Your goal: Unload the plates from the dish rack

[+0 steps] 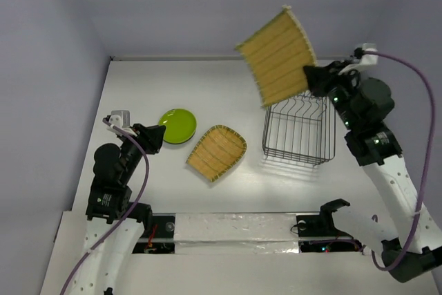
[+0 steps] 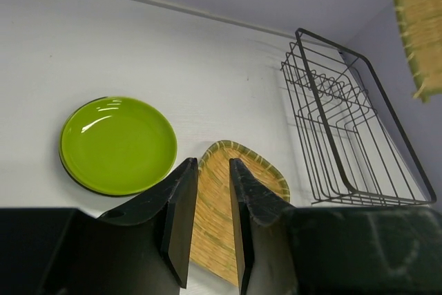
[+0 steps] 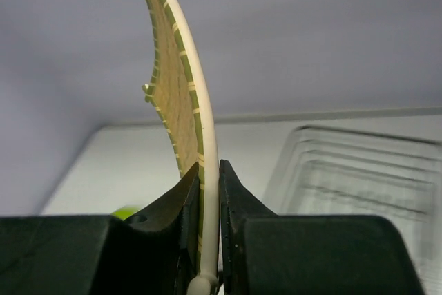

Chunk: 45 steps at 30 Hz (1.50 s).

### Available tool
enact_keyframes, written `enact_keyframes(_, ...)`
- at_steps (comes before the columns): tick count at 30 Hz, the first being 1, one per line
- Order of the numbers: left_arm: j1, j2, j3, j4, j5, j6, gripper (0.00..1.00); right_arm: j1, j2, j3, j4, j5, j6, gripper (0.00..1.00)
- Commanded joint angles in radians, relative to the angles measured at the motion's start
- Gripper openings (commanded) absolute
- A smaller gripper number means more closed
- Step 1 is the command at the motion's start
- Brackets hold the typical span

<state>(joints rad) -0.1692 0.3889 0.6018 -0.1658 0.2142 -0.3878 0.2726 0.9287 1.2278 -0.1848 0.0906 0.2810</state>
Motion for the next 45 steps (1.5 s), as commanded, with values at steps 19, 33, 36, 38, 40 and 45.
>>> enact_keyframes(19, -0.006, -0.012, 0.007, 0.018, -0.042, -0.011, 0.27, 0.544, 0.189, -0.536, 0.596, -0.054, 0.577, 0.00)
enact_keyframes(33, -0.006, -0.010, 0.007, 0.018, -0.038, -0.011, 0.28, 0.544, 0.245, -0.602, 0.553, -0.041, 0.623, 0.00)
enact_keyframes(36, -0.006, -0.010, 0.007, 0.018, -0.039, -0.011, 0.28, 0.544, 0.233, -0.628, 0.585, -0.069, 0.655, 0.00)
enact_keyframes(38, -0.006, -0.012, 0.007, 0.018, -0.042, -0.011, 0.28, 0.544, 0.231, -0.643, 0.590, -0.071, 0.670, 0.00)
enact_keyframes(40, -0.006, -0.012, 0.006, 0.018, -0.042, -0.011, 0.28, 0.544, 0.243, -0.642, 0.573, -0.065, 0.672, 0.00)
enact_keyframes(45, -0.006, -0.012, 0.006, 0.018, -0.039, -0.011, 0.28, 0.544, 0.285, -0.602, 0.478, 0.007, 0.658, 0.28)
